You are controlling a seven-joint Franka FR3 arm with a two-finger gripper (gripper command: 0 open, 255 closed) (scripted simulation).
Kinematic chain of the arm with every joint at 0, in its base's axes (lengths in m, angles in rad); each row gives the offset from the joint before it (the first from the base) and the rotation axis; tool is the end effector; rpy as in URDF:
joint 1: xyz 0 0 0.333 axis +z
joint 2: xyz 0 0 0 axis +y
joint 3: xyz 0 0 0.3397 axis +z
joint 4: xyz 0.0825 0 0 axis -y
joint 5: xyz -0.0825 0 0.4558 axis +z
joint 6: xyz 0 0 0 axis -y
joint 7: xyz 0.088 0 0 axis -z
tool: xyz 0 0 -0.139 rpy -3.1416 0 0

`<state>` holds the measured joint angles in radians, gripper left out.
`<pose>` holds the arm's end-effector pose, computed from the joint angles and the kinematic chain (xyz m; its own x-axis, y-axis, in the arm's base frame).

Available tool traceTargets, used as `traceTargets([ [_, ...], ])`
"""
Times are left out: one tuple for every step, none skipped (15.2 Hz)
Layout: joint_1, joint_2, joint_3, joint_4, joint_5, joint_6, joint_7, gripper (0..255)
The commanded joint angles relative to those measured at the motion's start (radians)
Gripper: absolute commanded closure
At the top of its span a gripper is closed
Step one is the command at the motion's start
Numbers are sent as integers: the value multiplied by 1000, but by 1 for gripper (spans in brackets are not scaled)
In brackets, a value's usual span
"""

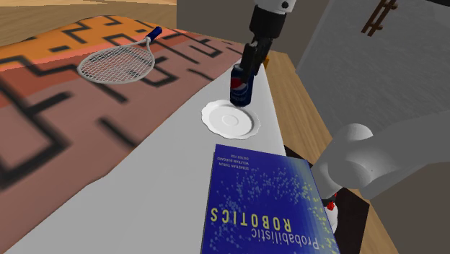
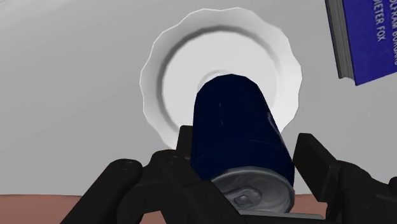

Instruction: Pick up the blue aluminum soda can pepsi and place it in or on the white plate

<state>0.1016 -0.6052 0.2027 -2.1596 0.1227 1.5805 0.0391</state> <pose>0.3951 0.1592 0.6058 0.9734 0.2286 0.0161 0.2287 -0.9735 -0.0085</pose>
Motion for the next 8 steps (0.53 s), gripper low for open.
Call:
traceTargets([
  [1,-6,2,-33,2,27,-1,255],
  [2,-9,3,-48,3,40,-2,255],
  [2,-12,4,-64,4,53,-3,255],
  [3,-15,5,-79,5,65,-3,255],
  [4,-17,6,-95,7,78,-4,255],
  [4,-19,7,-110,8,91,-4,255],
  [5,-21,8,-124,9,104,-5,255],
  [5,-23,9,-139,10,117,-5,255],
])
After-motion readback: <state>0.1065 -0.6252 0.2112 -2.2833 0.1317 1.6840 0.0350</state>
